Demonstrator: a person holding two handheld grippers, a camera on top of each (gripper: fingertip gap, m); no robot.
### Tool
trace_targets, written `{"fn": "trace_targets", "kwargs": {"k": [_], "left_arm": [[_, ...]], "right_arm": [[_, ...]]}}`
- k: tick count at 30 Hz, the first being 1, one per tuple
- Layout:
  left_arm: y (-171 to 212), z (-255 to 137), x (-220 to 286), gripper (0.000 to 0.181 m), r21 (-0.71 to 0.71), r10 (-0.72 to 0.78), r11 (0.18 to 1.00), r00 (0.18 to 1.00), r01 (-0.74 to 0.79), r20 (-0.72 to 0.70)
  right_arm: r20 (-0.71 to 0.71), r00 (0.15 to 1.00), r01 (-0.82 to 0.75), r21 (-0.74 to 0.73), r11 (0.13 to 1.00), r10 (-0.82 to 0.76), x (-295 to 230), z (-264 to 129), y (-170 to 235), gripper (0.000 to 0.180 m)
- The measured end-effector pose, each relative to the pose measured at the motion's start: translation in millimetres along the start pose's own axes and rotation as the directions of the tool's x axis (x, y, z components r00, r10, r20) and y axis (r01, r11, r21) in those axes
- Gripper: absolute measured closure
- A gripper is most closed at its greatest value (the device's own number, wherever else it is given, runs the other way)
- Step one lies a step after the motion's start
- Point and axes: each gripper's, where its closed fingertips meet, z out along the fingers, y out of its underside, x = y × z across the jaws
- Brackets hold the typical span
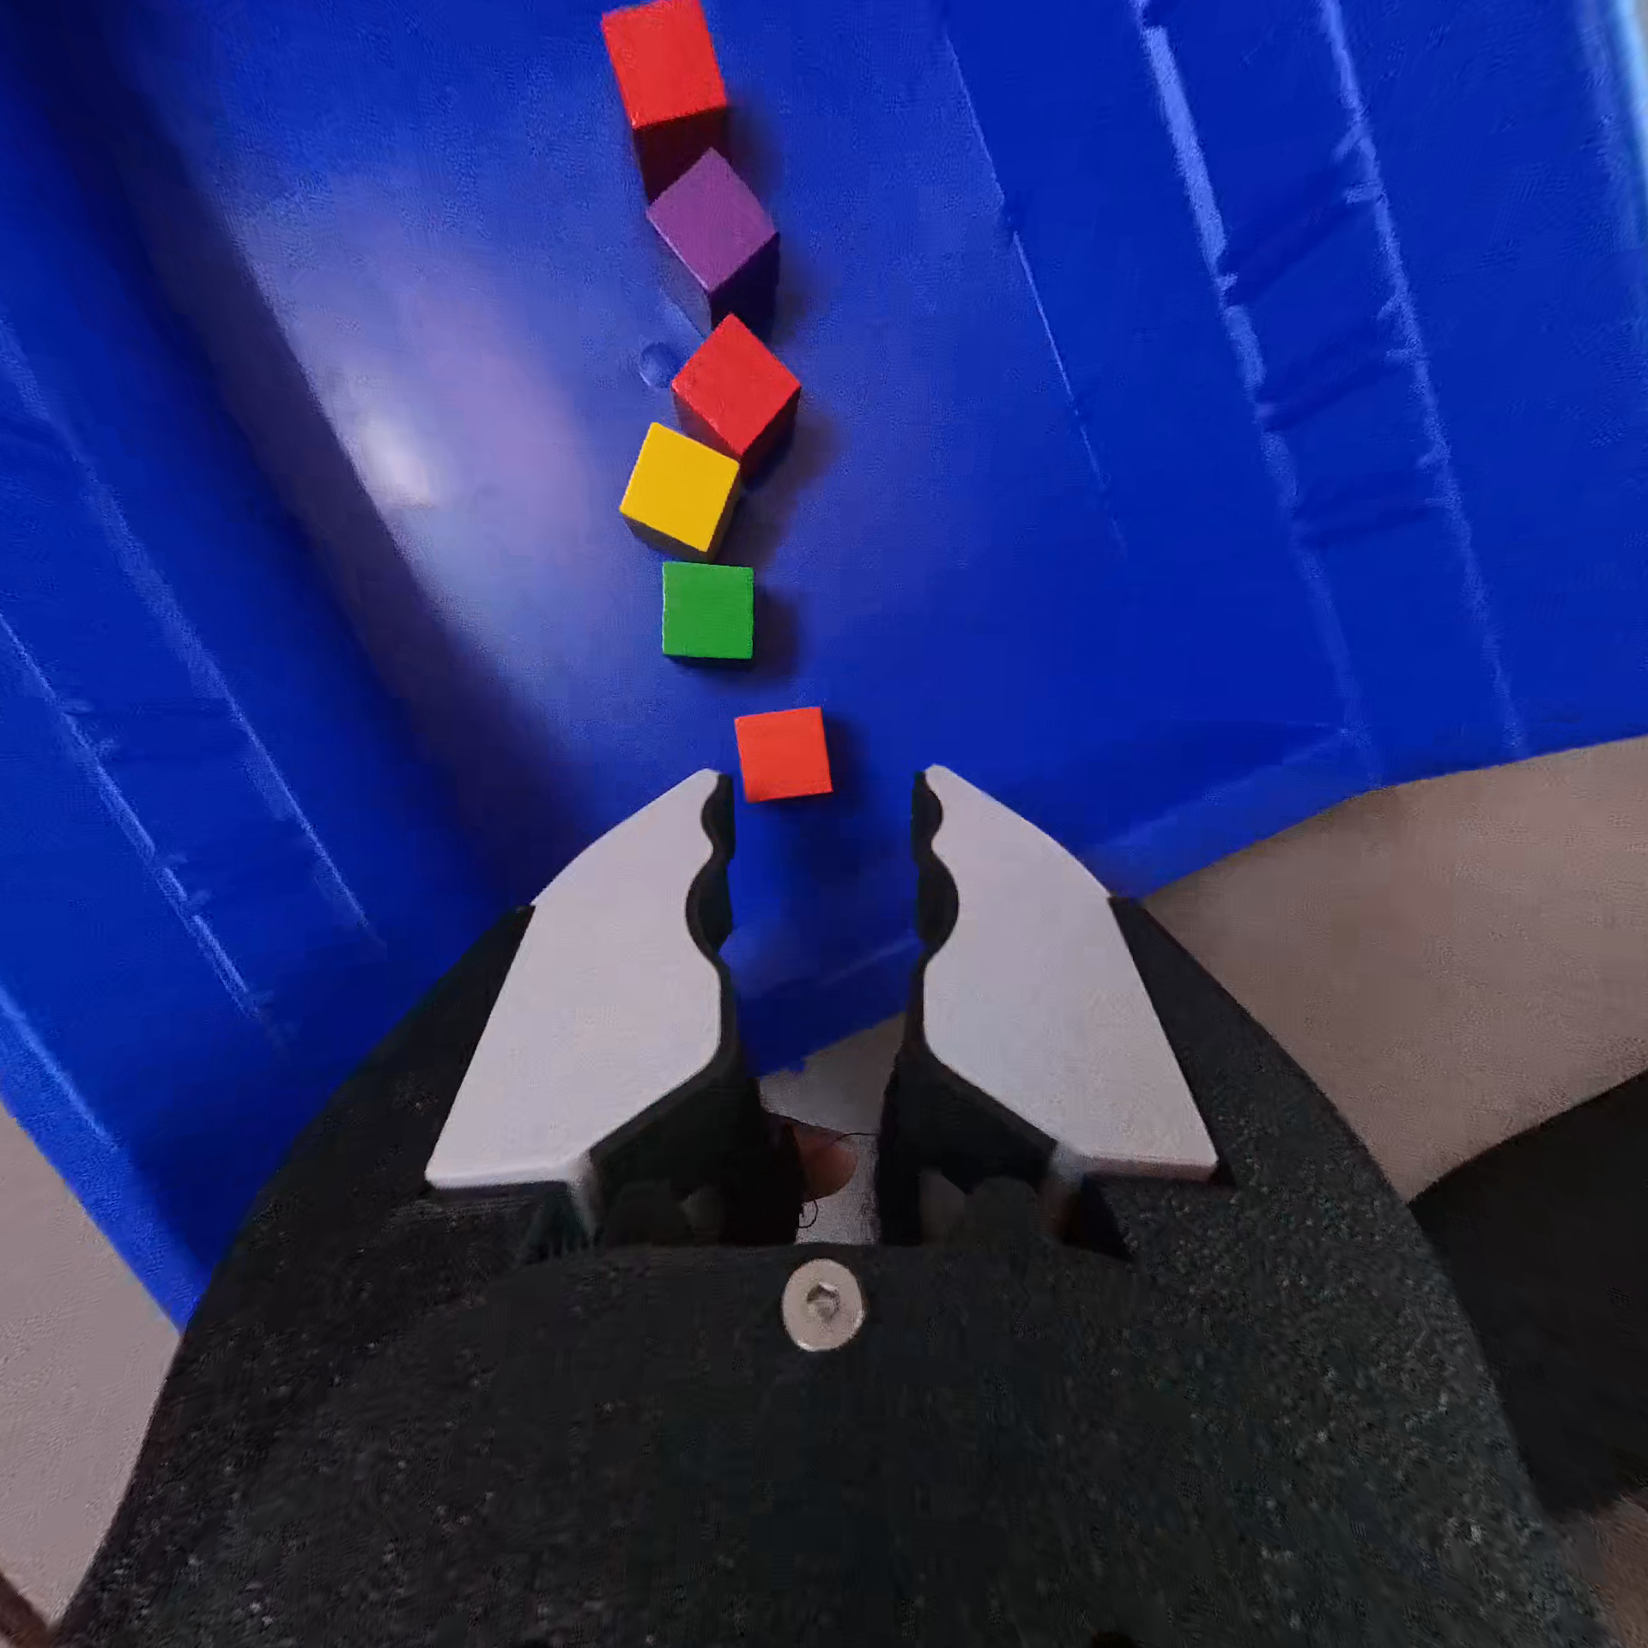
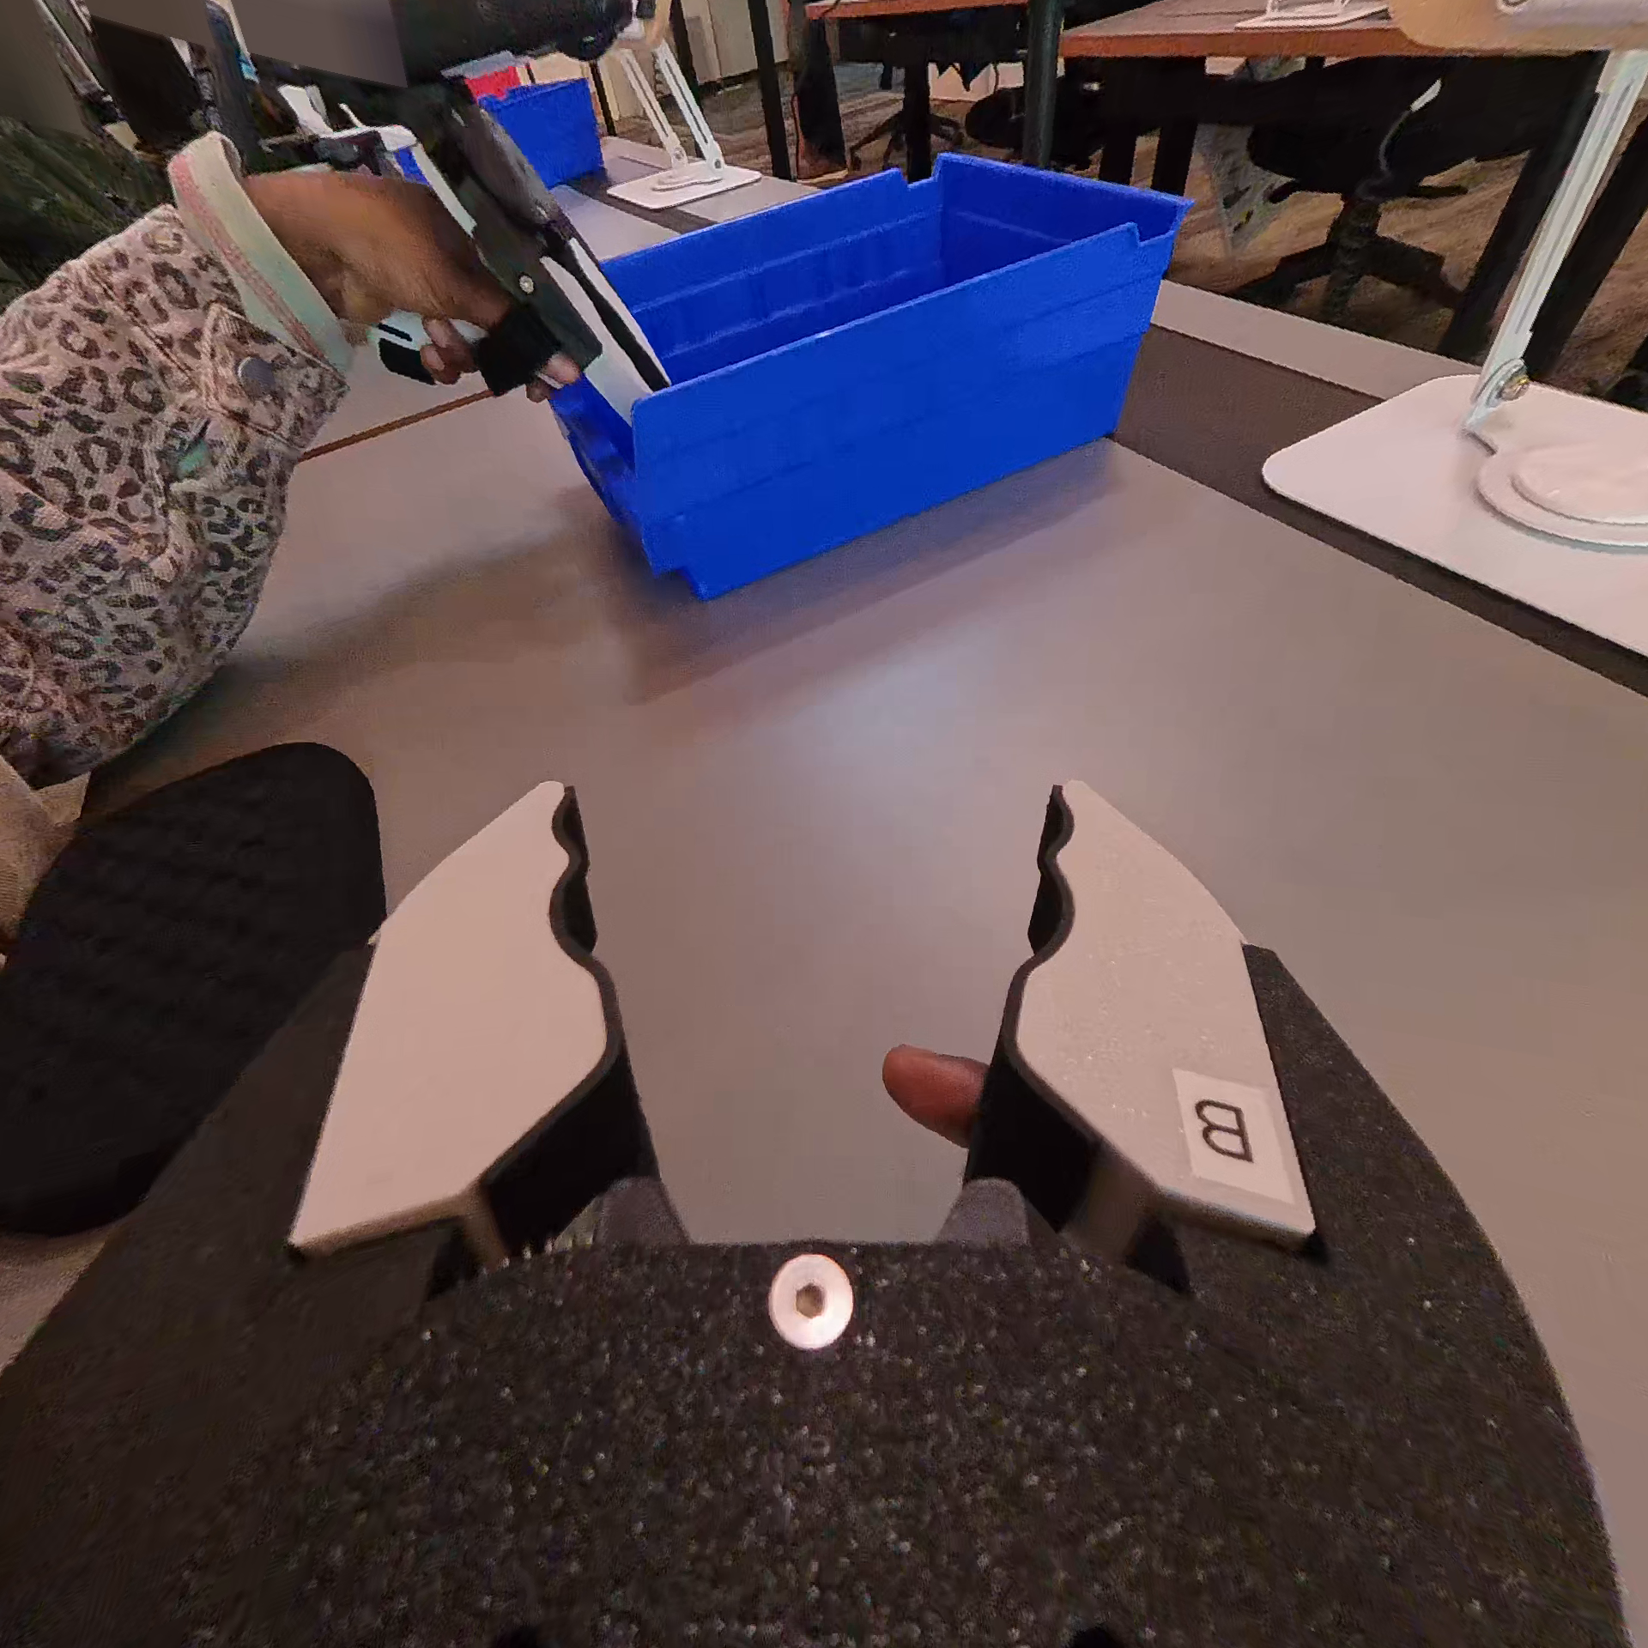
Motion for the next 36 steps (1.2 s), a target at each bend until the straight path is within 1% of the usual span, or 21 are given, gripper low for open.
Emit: {"fn": "trace_targets", "kwargs": {"k": [6,10,13,15,17,20,22,23,24,26,28,30,33,36], "left_arm": [[4,13,-9,0.148,-0.064,-0.020,0.998,0.999,0.022,0.035],[2,20,-8,0.159,-0.063,-0.018,0.998,1.000,0.019,0.013],[3,18,-4,0.160,-0.069,-0.012,0.998,1.000,0.011,-0.014],[-2,10,-3,0.160,-0.027,-0.001,1.000,1.000,0.001,-0.008],[-12,-10,7,0.161,0.035,0.033,0.999,0.999,-0.032,-0.022],[-32,-51,48,0.161,0.139,0.170,0.978,0.982,-0.157,-0.082],[-45,-78,100,0.161,0.218,0.317,0.936,0.933,-0.278,-0.169],[-49,-88,130,0.161,0.257,0.405,0.901,0.889,-0.349,-0.215],[-50,-95,158,0.161,0.288,0.489,0.861,0.838,-0.419,-0.244],[-48,-93,207,0.161,0.294,0.617,0.784,0.738,-0.547,-0.272],[-42,-74,242,0.161,0.265,0.698,0.716,0.658,-0.646,-0.284],[-35,-47,267,0.161,0.228,0.738,0.669,0.597,-0.707,-0.315],[-24,-1,283,0.161,0.143,0.753,0.632,0.559,-0.762,-0.348],[-15,23,295,0.161,0.116,0.751,0.614,0.533,-0.781,-0.388]], "right_arm": [[-0.009,1.000,0.004,0.019,1.000,-0.004,2,-3,-3,0.085],[-0.015,1.000,0.015,0.011,1.000,-0.015,3,-3,-2,0.086],[-0.024,0.999,0.023,0.004,1.000,-0.023,4,-2,0,0.086],[-0.031,0.999,0.027,0.006,1.000,-0.027,5,-3,0,0.086],[-0.034,0.999,0.023,0.013,1.000,-0.023,6,-4,-1,0.086],[-0.035,0.999,0.009,0.018,1.000,-0.008,7,-5,-1,0.088],[-0.035,0.999,0.008,0.016,1.000,-0.008,8,-6,0,0.088],[-0.028,0.999,0.014,0.016,1.000,-0.014,8,-6,0,0.086],[-0.019,0.999,0.026,0.019,0.999,-0.026,6,-7,-1,0.085],[-0.002,0.998,0.061,0.022,0.998,-0.061,1,-9,-2,0.083],[0.026,0.994,0.106,0.010,0.994,-0.106,-4,-12,0,0.082],[0.057,0.987,0.153,-0.001,0.988,-0.153,-9,-14,3,0.082],[0.108,0.973,0.205,-0.002,0.979,-0.203,-16,-19,8,0.083],[0.161,0.961,0.225,0.019,0.974,-0.225,-22,-23,9,0.082]]}}
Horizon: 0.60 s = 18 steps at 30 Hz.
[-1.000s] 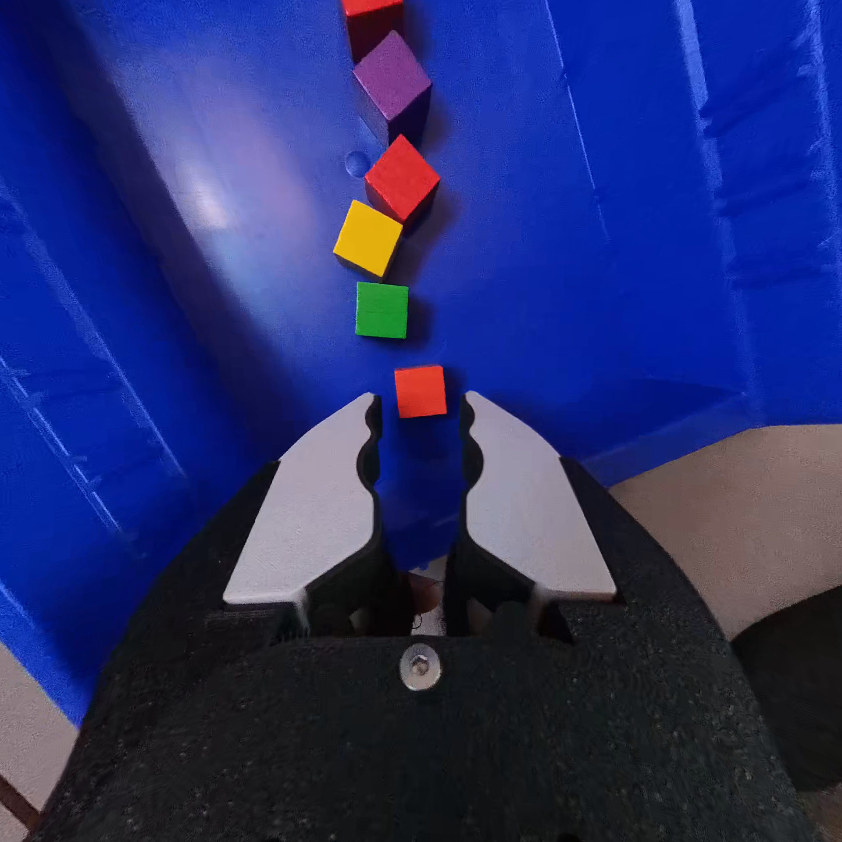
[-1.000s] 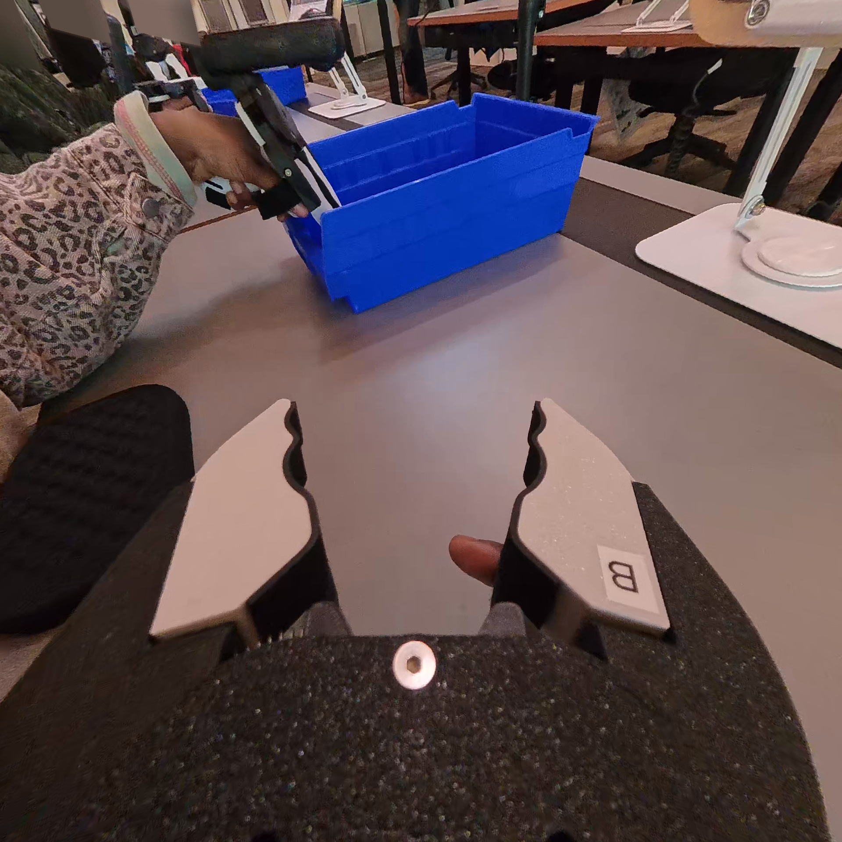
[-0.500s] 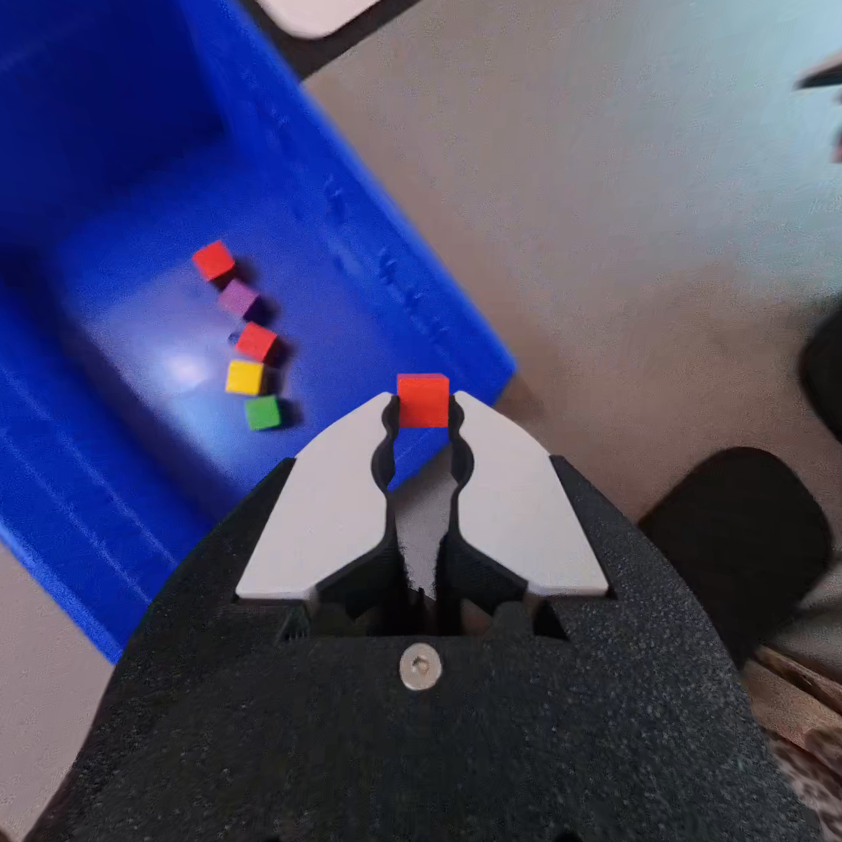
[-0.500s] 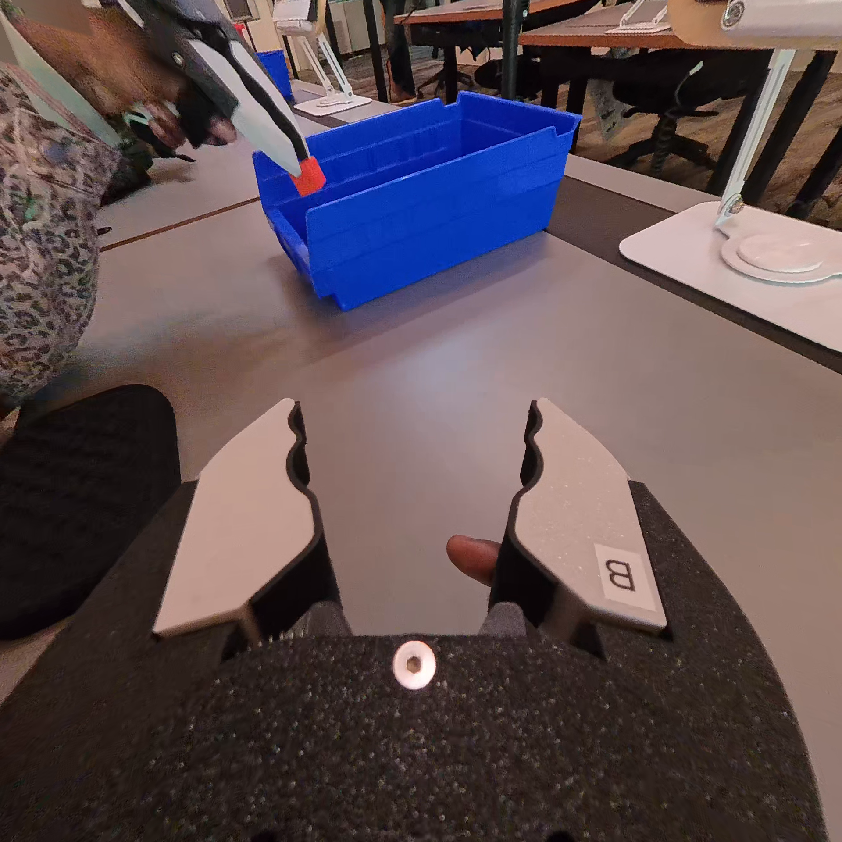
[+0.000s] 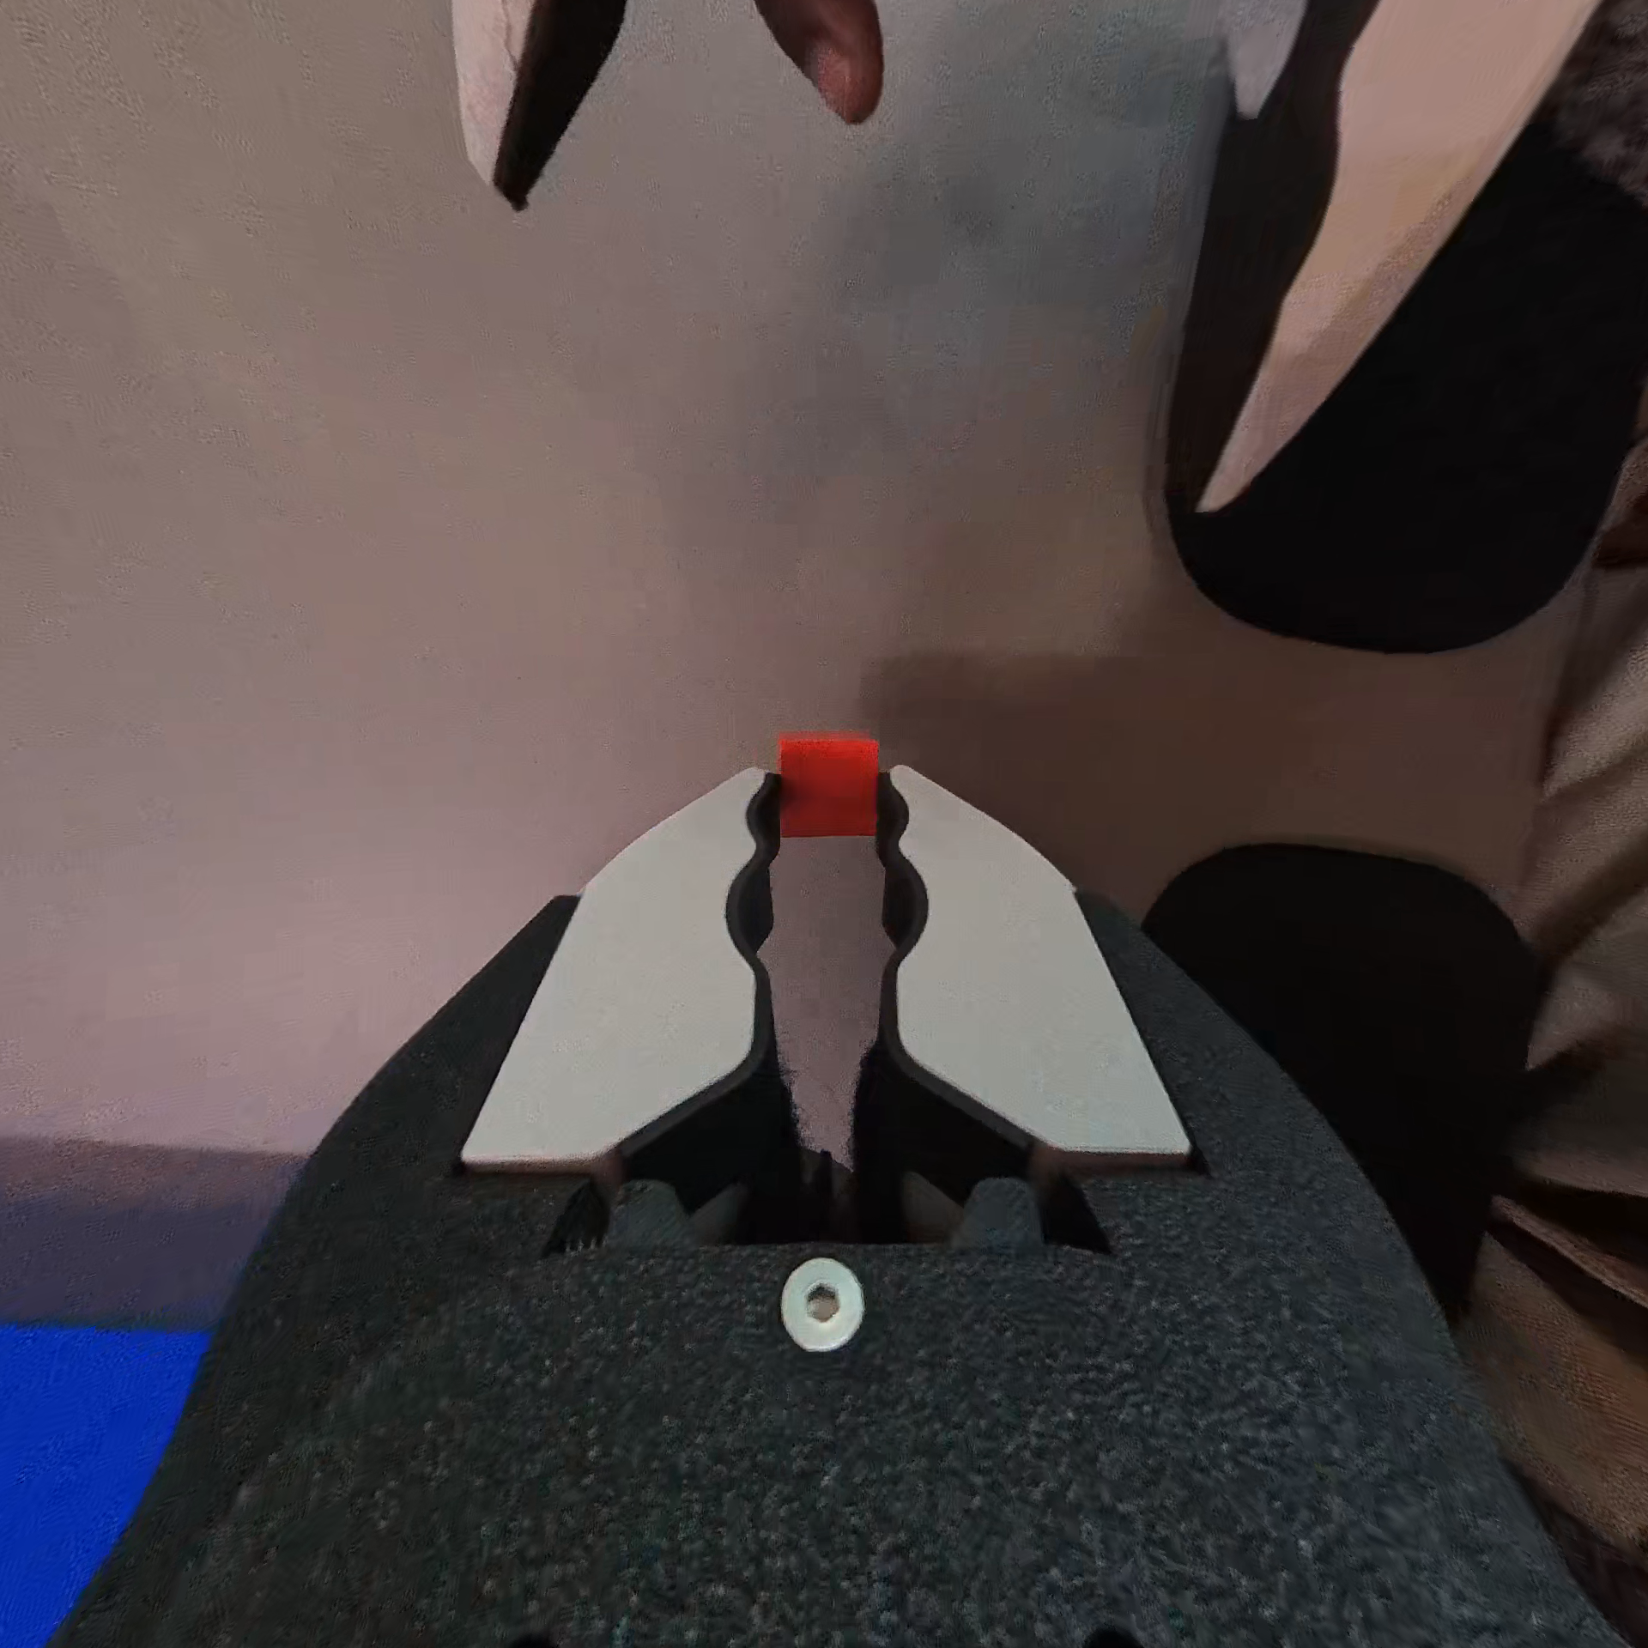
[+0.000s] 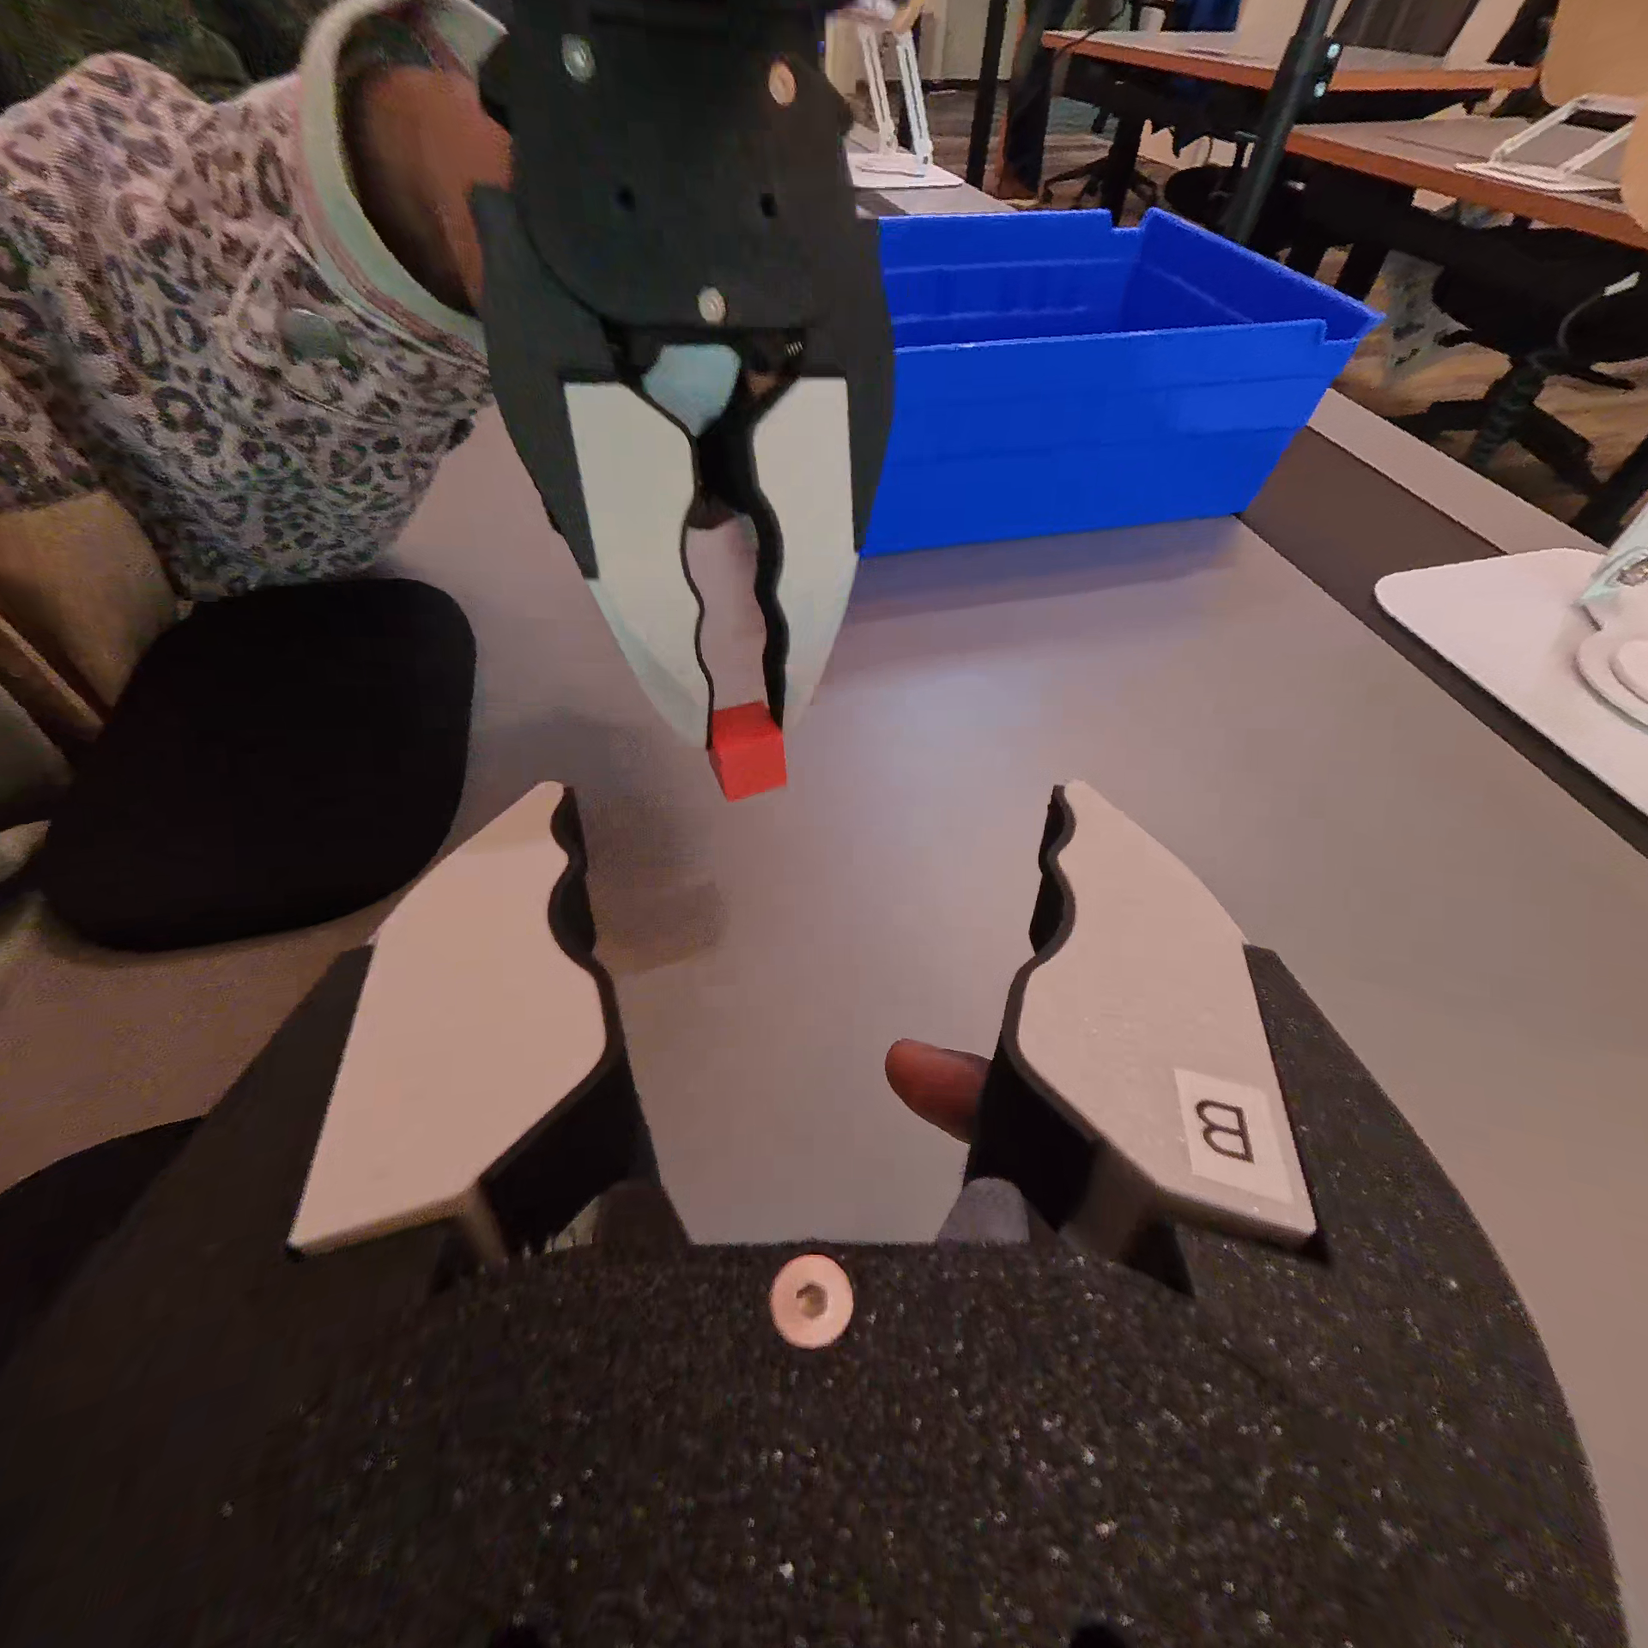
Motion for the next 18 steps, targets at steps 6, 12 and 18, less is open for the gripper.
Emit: {"fn": "trace_targets", "kwargs": {"k": [6,12,18], "left_arm": [[-1,21,-1,0.161,-0.065,0.028,0.998,0.999,-0.027,0.022],[0,35,0,0.161,-0.109,0.080,0.991,0.997,-0.082,-0.018],[1,42,-1,0.161,-0.122,0.069,0.990,0.997,-0.075,-0.046]], "right_arm": [[0.086,0.996,0.013,-0.045,0.999,-0.009,-13,-3,10,0.082],[0.120,0.993,0.017,-0.102,0.995,-0.005,-19,1,18,0.081],[0.107,0.994,-0.001,-0.099,0.995,0.012,-16,1,17,0.077]]}}
